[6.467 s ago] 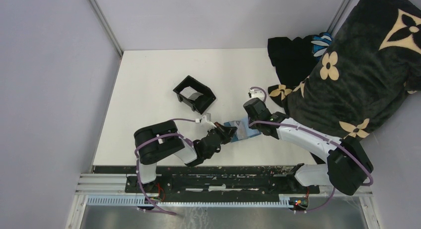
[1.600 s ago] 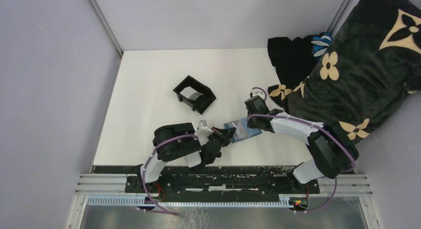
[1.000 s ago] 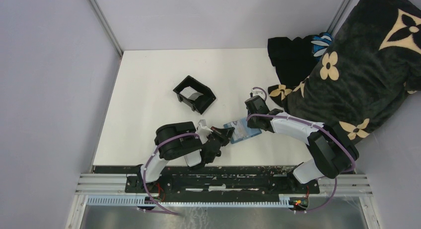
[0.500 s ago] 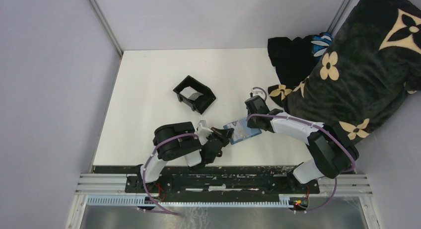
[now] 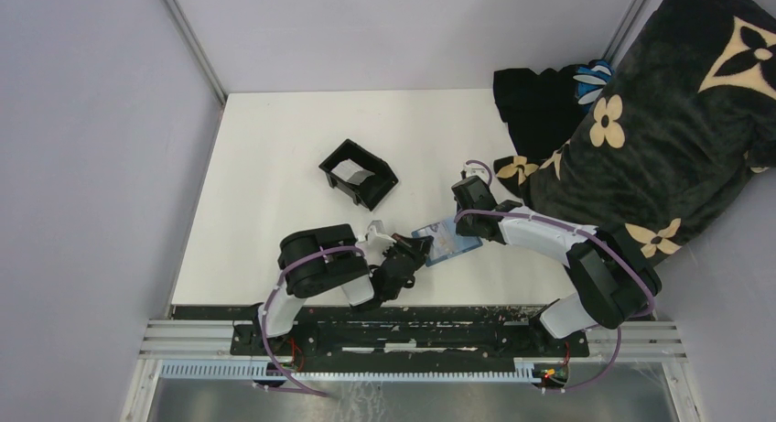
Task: Put the credit cards into the card holder
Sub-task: Insert the credit card into the card holder.
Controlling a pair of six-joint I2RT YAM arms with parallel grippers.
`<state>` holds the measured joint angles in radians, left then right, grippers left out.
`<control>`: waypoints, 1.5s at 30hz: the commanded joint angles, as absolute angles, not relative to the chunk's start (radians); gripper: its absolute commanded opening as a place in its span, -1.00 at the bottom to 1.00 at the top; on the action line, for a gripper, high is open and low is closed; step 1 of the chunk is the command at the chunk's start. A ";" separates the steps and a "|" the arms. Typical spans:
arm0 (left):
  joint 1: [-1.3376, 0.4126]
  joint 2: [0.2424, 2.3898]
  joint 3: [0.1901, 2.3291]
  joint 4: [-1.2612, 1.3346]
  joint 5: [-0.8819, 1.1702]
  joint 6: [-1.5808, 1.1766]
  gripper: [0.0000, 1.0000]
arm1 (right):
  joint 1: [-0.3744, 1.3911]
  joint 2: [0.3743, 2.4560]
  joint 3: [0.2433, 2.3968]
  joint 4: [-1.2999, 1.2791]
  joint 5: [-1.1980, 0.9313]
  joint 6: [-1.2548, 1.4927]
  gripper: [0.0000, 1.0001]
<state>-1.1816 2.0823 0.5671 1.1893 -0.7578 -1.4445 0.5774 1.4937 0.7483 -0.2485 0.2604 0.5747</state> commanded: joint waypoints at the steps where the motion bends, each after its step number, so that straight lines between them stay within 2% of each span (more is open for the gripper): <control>1: -1.194 2.050 0.591 1.126 -0.788 -1.434 -0.94 | 0.568 1.526 0.727 -0.270 0.250 0.565 -0.84; 27: -1.199 2.058 0.640 1.122 -0.811 -1.324 -0.94 | 0.568 1.496 0.733 -0.304 0.243 0.542 -0.82; 45: -1.199 2.120 0.711 1.059 -0.770 -1.288 -0.94 | 0.565 1.462 0.797 -0.367 0.316 0.537 -0.54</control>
<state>-1.1934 2.1014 0.6865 1.0954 -0.7635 -1.3594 0.5739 1.4780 0.7574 -0.3092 0.2665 0.5465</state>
